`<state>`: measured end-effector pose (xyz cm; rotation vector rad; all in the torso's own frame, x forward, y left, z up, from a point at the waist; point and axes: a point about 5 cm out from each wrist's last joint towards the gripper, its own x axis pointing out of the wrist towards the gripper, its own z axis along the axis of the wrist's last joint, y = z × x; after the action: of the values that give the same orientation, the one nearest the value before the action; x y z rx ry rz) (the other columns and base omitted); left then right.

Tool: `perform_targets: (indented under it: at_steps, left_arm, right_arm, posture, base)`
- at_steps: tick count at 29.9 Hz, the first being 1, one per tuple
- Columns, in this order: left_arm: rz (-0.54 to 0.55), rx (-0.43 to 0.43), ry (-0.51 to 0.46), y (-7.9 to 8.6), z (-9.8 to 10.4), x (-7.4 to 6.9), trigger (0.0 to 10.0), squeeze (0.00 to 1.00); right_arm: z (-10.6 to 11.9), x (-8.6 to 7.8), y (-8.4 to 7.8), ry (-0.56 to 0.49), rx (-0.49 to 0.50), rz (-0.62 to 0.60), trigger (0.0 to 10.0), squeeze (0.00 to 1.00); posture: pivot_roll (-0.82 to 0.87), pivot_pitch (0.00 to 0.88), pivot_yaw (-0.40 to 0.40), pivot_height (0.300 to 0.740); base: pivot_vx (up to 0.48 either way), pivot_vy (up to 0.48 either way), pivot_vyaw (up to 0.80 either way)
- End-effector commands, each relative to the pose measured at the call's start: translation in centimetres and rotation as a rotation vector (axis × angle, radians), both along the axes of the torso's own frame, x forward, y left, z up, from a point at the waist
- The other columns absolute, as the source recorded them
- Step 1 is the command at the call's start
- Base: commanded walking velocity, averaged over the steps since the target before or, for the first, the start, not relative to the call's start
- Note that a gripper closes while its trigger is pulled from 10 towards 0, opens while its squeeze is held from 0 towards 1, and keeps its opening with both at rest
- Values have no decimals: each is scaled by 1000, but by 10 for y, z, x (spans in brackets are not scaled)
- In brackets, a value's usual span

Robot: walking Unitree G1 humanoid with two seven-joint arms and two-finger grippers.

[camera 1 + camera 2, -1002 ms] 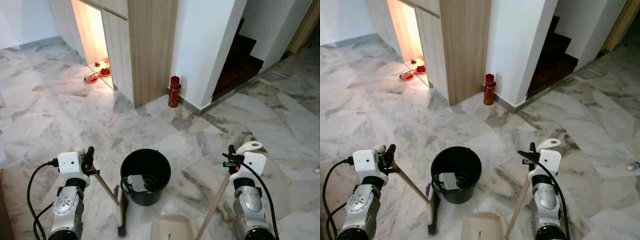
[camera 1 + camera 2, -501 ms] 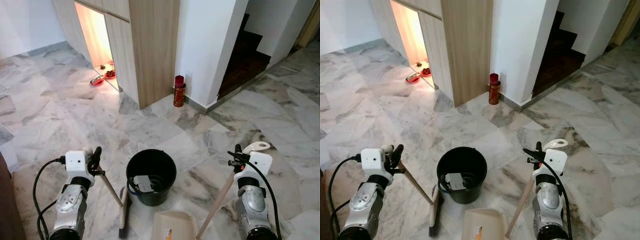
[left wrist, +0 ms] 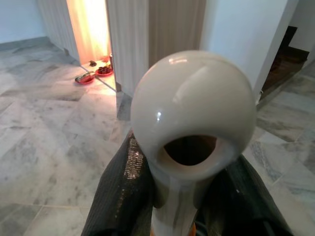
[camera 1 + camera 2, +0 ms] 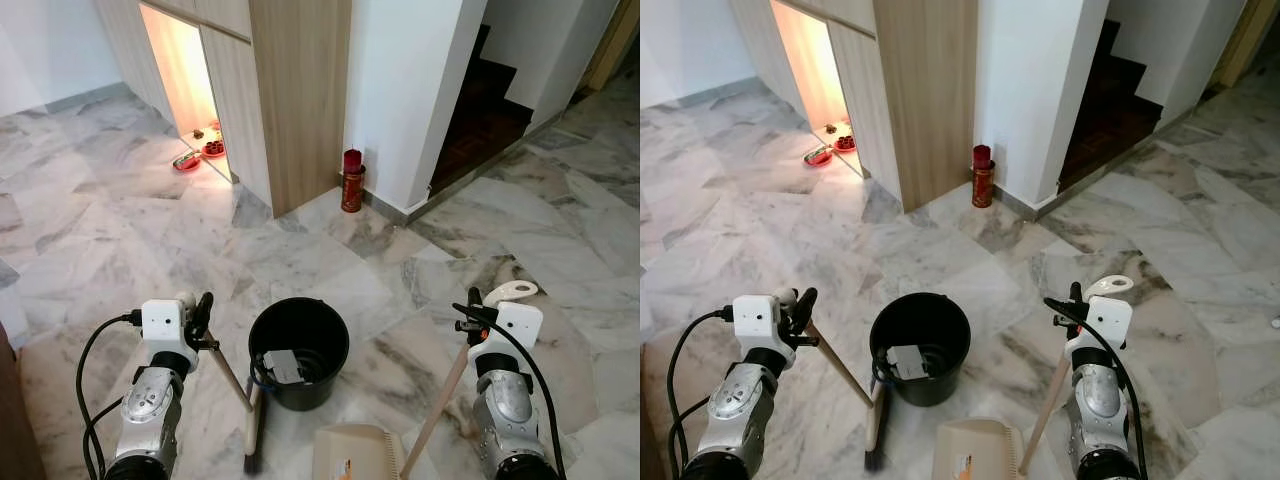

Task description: Sweep floor

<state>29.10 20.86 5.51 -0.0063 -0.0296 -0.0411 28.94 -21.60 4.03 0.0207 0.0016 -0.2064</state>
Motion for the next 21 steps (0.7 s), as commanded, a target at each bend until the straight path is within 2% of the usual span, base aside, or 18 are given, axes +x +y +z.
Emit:
perform_targets:
  at_steps: [1,21]
  left_arm:
    - [-3,11,23,1,-4,-3,10000,0]
    - [-24,1,25,-6,-4,0,10000,0]
  right_arm:
    - [5,5,4,-16,-5,19,10000,0]
    - [9,9,-1,-17,-16,20,10000,0]
  posture:
    - [46,0,-14,740]
    - [37,0,-24,740]
  base:
    - [-281,0,0]
    - [-264,0,0]
